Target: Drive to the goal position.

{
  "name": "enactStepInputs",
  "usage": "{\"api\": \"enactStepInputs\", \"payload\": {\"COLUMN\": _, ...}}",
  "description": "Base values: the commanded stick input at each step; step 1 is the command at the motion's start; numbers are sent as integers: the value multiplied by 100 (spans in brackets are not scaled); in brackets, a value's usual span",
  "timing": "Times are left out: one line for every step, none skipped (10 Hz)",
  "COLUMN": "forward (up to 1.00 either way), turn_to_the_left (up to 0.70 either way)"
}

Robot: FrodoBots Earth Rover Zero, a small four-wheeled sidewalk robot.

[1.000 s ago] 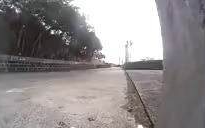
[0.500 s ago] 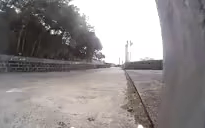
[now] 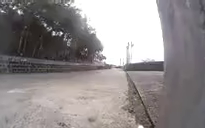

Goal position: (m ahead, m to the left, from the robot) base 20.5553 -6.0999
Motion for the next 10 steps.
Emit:
{"api": "enactStepInputs", "payload": {"forward": 70, "turn_to_the_left": 0}}
{"api": "enactStepInputs", "payload": {"forward": 70, "turn_to_the_left": 0}}
{"api": "enactStepInputs", "payload": {"forward": 70, "turn_to_the_left": 0}}
{"api": "enactStepInputs", "payload": {"forward": 0, "turn_to_the_left": 0}}
{"api": "enactStepInputs", "payload": {"forward": 0, "turn_to_the_left": 0}}
{"api": "enactStepInputs", "payload": {"forward": 0, "turn_to_the_left": 0}}
{"api": "enactStepInputs", "payload": {"forward": 0, "turn_to_the_left": 0}}
{"api": "enactStepInputs", "payload": {"forward": 0, "turn_to_the_left": 0}}
{"api": "enactStepInputs", "payload": {"forward": 0, "turn_to_the_left": 0}}
{"api": "enactStepInputs", "payload": {"forward": 0, "turn_to_the_left": 0}}
